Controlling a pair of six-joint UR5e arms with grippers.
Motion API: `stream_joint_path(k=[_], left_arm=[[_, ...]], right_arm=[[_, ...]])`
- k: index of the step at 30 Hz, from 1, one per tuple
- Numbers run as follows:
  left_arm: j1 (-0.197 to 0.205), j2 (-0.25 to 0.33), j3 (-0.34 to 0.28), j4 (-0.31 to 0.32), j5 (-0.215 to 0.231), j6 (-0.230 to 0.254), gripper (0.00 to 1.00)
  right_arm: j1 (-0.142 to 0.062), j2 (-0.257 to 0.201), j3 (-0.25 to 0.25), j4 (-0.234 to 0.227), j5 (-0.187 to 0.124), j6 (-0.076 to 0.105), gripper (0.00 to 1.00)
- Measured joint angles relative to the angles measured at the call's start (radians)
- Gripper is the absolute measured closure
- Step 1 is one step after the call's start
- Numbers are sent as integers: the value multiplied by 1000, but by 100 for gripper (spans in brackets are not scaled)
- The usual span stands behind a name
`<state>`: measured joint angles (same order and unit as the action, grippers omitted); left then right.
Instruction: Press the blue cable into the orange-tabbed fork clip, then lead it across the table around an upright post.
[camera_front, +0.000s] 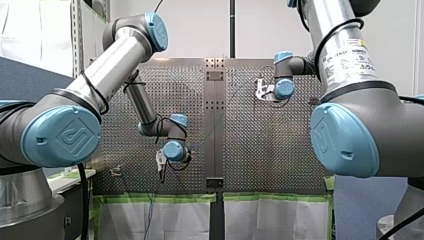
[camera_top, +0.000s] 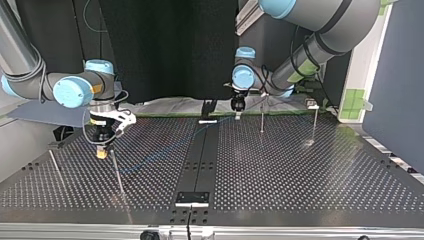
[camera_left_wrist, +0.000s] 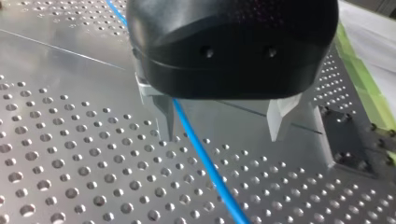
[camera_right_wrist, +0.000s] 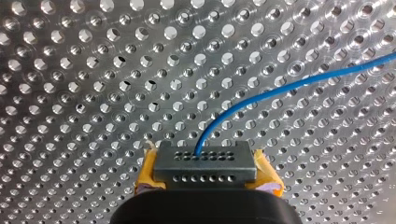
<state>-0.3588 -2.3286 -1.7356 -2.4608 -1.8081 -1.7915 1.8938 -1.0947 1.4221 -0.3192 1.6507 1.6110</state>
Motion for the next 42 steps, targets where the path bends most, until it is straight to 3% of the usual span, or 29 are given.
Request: stream_joint_path(k=[9, 15, 22, 31, 42], left_arm=[[-5, 5, 31, -29, 1, -2, 0], [-10, 49, 38, -39, 1, -2, 0], [-15, 106, 42, -40, 21, -42, 0], [-28, 113, 53, -42, 87, -89, 0], [-58, 113, 124, -81, 92, -125, 0]], right_arm=[[1, 0, 0, 0, -2, 0, 98], [2, 0, 0, 0, -2, 0, 98], [0, 0, 0, 1, -3, 0, 98], [2, 0, 0, 3, -4, 0, 98], [3, 0, 1, 3, -3, 0, 98]])
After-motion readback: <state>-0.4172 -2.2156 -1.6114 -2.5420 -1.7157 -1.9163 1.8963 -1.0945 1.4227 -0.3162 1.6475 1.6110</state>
